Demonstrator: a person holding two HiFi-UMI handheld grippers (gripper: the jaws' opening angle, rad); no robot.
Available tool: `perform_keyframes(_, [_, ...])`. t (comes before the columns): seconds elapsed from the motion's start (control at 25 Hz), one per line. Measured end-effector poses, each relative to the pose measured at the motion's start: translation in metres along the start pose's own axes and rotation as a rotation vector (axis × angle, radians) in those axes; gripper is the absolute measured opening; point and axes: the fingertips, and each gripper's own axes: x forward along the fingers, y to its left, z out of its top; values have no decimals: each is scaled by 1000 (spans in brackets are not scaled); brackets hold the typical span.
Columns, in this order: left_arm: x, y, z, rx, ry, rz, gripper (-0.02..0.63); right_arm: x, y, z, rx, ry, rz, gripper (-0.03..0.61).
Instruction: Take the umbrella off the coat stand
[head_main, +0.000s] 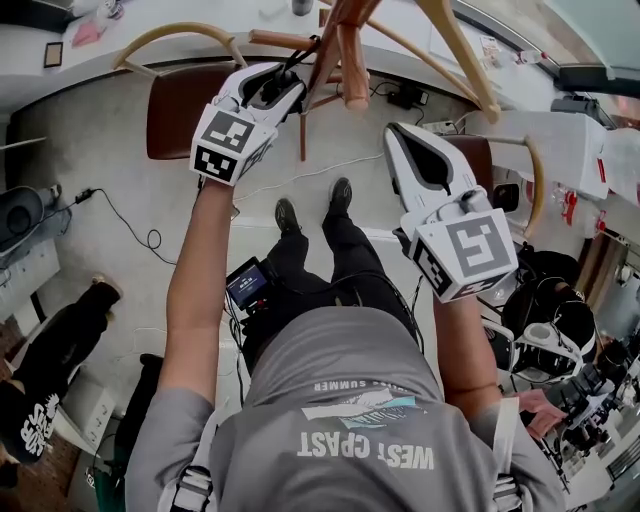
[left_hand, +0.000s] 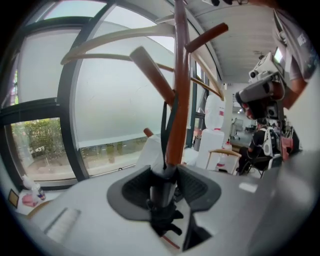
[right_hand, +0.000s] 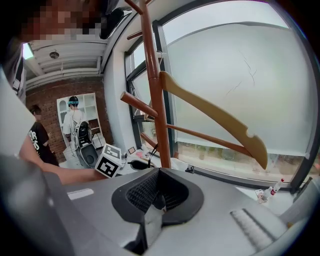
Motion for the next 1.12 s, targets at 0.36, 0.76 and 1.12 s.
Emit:
perform_keyframes(0.36, [-37, 2, 33, 21, -46, 37, 156, -17, 10, 18, -25, -43, -7, 2])
perform_keyframes(0.76, [-71, 3, 62, 46, -77, 72, 156, -39, 17, 27, -36, -68, -29, 2])
perform_keyframes(1.12, [-101, 8, 95, 78, -117, 133, 156, -62, 22, 34, -44, -104, -44, 2])
